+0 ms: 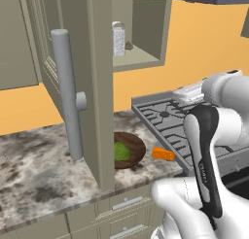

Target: Pick the cheese from the fridge and the cheese grater from the cabinet and place them next to the salad bowl.

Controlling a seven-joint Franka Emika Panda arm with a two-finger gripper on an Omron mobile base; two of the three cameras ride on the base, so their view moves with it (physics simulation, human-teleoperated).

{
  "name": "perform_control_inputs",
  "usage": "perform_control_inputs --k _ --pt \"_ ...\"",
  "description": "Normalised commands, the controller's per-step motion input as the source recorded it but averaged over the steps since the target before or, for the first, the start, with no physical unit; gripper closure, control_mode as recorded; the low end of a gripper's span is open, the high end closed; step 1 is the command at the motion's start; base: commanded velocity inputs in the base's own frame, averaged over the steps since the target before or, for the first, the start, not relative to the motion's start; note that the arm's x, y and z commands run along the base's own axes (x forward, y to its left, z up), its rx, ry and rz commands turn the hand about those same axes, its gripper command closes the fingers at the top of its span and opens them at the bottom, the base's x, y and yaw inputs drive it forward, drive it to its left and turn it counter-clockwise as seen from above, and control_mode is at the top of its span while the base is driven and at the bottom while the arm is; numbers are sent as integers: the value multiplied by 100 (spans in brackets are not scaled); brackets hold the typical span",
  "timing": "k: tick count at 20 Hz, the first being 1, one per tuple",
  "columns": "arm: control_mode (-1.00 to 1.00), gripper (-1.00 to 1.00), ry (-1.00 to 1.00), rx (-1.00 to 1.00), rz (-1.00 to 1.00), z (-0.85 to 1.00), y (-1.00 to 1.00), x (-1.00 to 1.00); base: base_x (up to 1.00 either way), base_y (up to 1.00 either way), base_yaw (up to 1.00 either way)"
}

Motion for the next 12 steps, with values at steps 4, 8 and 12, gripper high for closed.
perform_control_inputs --k 4,8,12 --pt "-100 -100 0 17 -4 64 13 0 0 0 0" --pt "-100 -100 0 22 0 63 1 -2 0 0 0" --pt "-100 -100 -1 21 -1 41 24 -1 0 0 0"
